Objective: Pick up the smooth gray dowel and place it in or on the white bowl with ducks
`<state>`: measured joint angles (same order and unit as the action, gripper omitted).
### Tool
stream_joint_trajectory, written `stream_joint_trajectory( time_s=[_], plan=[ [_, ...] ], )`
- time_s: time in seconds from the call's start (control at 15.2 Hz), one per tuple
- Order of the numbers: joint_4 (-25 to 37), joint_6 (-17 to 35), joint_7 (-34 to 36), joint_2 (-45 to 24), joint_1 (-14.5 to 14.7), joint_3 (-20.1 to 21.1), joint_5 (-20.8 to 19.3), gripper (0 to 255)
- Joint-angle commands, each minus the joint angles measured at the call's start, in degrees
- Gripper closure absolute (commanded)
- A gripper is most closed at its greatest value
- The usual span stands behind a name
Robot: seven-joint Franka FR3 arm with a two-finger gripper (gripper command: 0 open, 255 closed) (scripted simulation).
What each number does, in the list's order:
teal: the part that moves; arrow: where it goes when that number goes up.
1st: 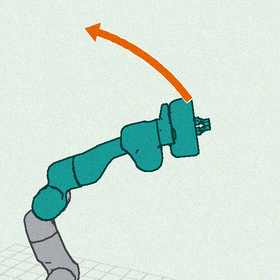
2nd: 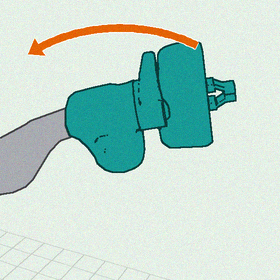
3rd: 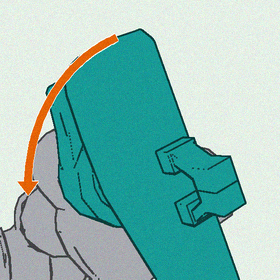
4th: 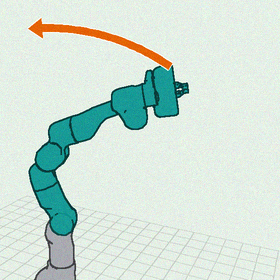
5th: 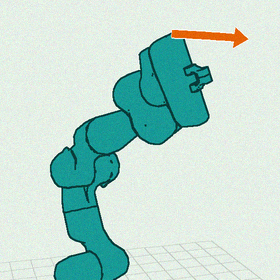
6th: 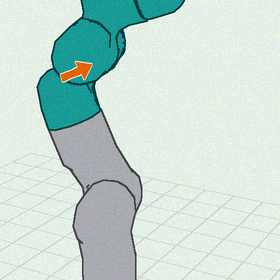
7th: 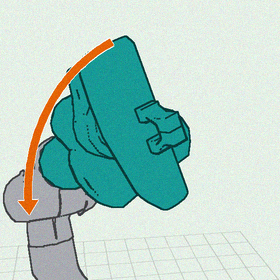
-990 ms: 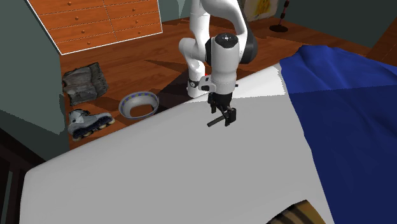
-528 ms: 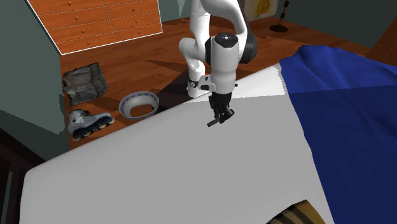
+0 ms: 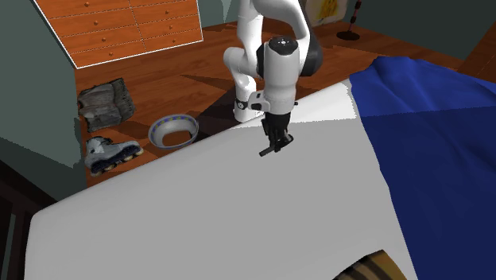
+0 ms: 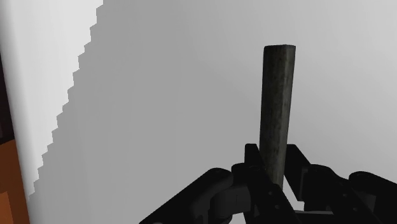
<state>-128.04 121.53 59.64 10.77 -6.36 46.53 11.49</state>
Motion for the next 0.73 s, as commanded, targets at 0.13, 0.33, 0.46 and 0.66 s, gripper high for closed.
stream_joint_trajectory(
  time_s=[0.13,0.33,0.46,0.66],
  plan=[
    [2.00,-3.07,-0.47,1.32,0.15,-0.67,0.69,255],
    [3.64,-5.50,-0.79,2.27,0.21,-1.23,1.10,255],
    [4.78,-7.10,-0.95,2.81,0.24,-1.59,1.29,255],
    [6.58,-9.49,-1.11,3.50,0.25,-2.10,1.49,255]
  ],
)
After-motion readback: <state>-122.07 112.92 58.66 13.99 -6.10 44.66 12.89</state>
